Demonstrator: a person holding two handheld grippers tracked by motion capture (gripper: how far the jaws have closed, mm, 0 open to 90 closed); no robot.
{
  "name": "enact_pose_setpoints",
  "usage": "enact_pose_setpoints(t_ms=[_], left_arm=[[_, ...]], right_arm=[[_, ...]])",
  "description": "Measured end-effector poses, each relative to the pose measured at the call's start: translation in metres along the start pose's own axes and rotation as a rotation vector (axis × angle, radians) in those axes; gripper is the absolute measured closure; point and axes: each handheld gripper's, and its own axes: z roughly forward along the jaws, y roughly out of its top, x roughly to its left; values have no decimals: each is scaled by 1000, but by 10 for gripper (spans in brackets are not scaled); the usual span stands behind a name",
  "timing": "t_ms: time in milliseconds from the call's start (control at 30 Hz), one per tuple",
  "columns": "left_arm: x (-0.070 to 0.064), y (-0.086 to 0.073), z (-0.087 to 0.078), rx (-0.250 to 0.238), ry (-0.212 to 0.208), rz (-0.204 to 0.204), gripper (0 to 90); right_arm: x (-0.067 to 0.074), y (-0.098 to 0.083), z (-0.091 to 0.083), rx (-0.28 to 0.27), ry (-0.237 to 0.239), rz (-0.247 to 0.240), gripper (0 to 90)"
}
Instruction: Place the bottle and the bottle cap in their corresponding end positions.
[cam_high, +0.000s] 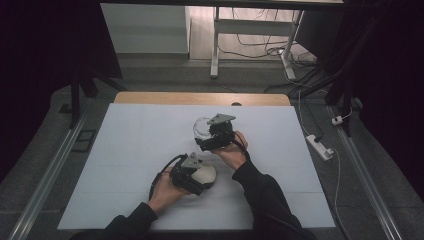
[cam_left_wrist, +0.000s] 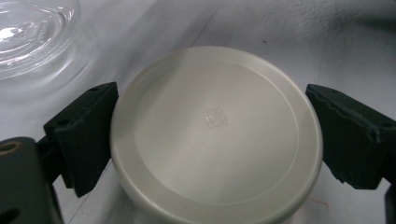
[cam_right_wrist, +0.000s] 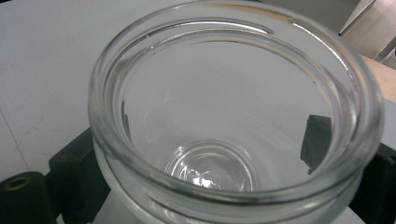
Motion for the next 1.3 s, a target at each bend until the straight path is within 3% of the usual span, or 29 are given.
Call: enact_pose_setpoints(t_ms=[400,567,867,1300], left_arm=[[-1,0,3,28,12,6,81],[0,1,5,70,13,8,81],[-3,0,7,142,-11,57,80],[-2,0,7,147,-32,48,41]], right_arm=[[0,-2,6,6,3,-2,63],[-1,-5,9,18,2,-5,63],[-4,-7,10,23,13,11,62],[-7,-8,10,34,24,33,56]])
